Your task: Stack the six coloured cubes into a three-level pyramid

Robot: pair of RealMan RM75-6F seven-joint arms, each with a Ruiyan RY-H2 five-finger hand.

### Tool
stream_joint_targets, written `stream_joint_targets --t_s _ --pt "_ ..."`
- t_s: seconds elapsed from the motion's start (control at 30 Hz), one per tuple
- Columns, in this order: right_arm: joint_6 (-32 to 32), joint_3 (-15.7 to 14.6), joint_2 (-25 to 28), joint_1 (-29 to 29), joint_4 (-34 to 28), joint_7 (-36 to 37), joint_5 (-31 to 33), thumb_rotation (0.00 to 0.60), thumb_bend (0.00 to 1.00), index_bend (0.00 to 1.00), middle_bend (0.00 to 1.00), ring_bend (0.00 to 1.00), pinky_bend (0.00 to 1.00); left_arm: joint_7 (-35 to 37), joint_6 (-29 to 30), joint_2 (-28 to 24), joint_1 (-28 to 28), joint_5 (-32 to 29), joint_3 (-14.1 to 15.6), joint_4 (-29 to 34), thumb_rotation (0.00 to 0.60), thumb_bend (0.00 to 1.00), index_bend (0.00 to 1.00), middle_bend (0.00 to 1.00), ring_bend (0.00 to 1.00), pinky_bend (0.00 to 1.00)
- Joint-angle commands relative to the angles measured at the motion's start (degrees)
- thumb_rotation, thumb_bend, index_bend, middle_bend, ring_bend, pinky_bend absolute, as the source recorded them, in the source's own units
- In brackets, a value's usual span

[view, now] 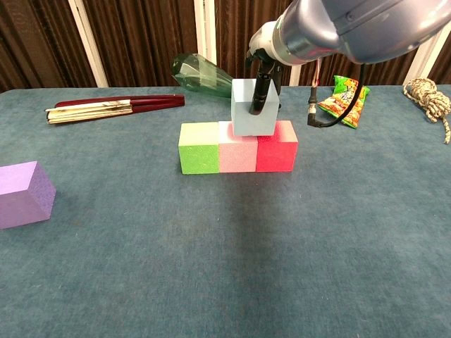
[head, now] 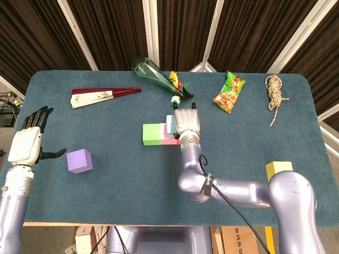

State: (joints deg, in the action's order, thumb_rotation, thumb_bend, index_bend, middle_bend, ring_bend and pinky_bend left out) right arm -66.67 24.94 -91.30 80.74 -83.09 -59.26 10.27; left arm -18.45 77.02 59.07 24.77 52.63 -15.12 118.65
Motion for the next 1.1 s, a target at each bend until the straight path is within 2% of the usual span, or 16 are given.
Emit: stream_joint_targets --t_s 0.03,1.1 --pt "-0.24 0.53 -0.4 0.07 0.46 -0.6 0.12 0.6 0.31 0.05 0.42 0.37 0.0 0.04 -0.05 -0.04 0.04 -0.06 0.02 0.03 0.6 0.04 0.0 0.0 0.0 0.0" --pt "0.17 3.38 -2.37 -1.34 3.23 -6.85 1.97 0.6 0.31 0.05 0.42 0.37 0.0 0.32 -0.02 -0.01 0.3 -0.44 0.27 -0.44 0.6 0.05 0.0 0.0 0.0 0.0"
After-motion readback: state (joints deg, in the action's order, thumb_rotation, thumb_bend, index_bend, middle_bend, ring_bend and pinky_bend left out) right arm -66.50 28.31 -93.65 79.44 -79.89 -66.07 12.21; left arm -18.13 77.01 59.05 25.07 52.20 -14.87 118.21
